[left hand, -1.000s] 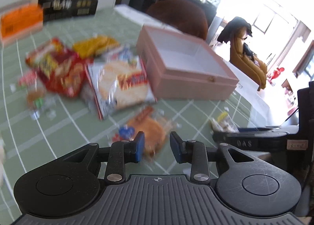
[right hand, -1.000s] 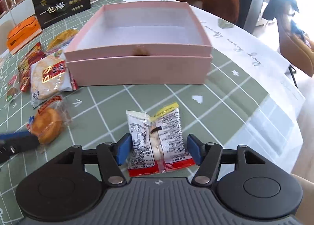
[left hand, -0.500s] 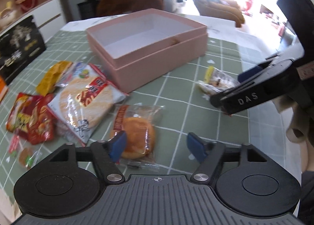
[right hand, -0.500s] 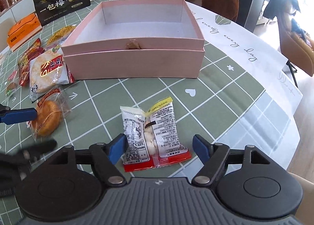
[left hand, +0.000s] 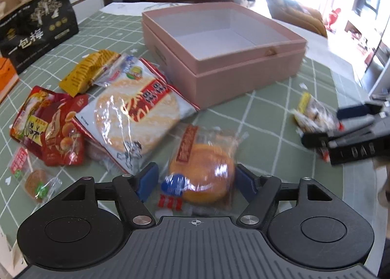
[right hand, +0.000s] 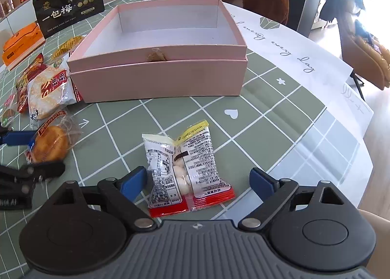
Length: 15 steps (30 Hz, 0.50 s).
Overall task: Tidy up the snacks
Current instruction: 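Grasp the white-red candy packet with the right tool while the left tool grasps the bread bun, then carry both packets into the pink box and open both tools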
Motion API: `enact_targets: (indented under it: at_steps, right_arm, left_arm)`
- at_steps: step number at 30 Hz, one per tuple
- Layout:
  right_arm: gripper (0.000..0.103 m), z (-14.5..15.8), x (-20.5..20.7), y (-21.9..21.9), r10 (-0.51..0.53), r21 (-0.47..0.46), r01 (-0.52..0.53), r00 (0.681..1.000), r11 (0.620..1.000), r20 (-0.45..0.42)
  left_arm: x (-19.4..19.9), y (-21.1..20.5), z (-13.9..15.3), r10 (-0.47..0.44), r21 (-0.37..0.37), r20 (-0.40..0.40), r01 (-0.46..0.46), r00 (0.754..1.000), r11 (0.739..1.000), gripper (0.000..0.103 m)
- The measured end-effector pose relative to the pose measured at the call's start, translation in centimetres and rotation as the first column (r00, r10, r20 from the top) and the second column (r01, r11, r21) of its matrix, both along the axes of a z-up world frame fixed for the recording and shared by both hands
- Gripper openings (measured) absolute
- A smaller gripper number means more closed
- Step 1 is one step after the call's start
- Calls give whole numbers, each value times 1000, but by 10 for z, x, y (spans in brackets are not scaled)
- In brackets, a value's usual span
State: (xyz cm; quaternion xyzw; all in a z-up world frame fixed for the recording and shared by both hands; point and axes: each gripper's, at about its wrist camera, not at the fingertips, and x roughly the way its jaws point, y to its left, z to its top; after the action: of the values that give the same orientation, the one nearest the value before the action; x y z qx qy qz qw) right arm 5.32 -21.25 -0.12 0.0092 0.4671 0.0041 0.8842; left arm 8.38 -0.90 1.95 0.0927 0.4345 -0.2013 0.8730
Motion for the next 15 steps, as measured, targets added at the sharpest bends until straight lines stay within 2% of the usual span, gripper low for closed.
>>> enact_targets:
  at_steps: [5, 8, 11, 12, 14, 15]
  right_arm:
    - [92, 1, 2, 3, 31, -5, -31, 1000, 1000, 2]
    - [92, 1, 4, 5, 44, 5, -44, 999, 999, -8]
    - [90, 1, 5, 6, 63, 15, -63, 998, 998, -3]
    - [88, 2, 6, 6, 60, 16, -60, 998, 998, 1]
    - [67, 4, 6, 5, 51, 20, -52, 999, 998, 18]
    - [61, 6, 7, 5, 53, 20, -54, 998, 998, 22]
  left_arm:
    - [10, -3, -1, 10, -31, 14, -9, 1000, 999, 75]
    - [7, -8, 0, 13, -32, 11, -13, 1000, 999, 64]
    - [2, -7, 2, 25, -61, -16, -26, 1000, 998, 63]
    - [-2, -6, 3, 29, -76, -23, -31, 999, 997, 63]
    - [-11, -5, 3, 48, -99, -29, -51, 998, 994, 63]
    - [-17, -3, 3, 62, -112, -31, -65, 998, 992, 63]
